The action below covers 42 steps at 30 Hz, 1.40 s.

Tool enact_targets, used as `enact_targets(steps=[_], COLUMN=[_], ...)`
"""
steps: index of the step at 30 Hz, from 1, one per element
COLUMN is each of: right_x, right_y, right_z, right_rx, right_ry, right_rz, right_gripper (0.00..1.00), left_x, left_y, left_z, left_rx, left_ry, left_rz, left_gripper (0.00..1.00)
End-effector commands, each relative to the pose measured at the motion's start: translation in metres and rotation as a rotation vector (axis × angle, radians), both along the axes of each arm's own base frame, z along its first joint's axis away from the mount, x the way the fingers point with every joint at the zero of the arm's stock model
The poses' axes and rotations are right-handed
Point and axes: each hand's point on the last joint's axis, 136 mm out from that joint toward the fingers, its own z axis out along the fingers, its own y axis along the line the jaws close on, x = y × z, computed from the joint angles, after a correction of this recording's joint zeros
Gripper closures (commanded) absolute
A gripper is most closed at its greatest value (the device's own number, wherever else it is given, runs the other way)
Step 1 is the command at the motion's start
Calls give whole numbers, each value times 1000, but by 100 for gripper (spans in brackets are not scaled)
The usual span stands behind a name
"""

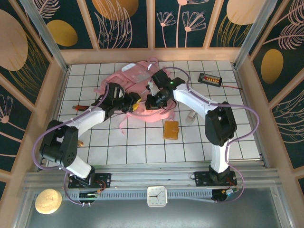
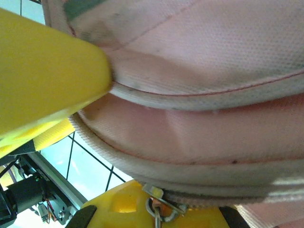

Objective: Pack the student bag

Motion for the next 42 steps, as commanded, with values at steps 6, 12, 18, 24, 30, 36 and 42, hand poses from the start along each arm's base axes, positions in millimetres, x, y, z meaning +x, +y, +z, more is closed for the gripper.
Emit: enact_targets(steps=[6,12,18,24,30,36,42], right_x=[-8,-2,18,46,71,102,97], right_y=[-16,-63,-89,-106,-129,-161,-157], right_z=[3,-10,-19,-24,-25,-33,-23], right_rx=[-116,-189,-179,-165,-162,-191,-122], right_ry=[-12,28,21,1,-28,-52,-27], right_rz=[63,30,-8,-53,-120,-191,-189], right_gripper=[100,100,100,100,100,100,100], left_x=[-2,-8,-10,-12,-16,-13,-3], left_y=[7,30,39,48,60,74,76], left_z=[-10,-10,2,9,13,4,6], left_rx=[101,352,391,440,459,477,460], left_ry=[-19,-112,-185,-240,-279,-270,-256], left_rz=[-43,-162,-253,-314,-361,-396,-364], left_gripper=[100,100,100,100,100,100,100])
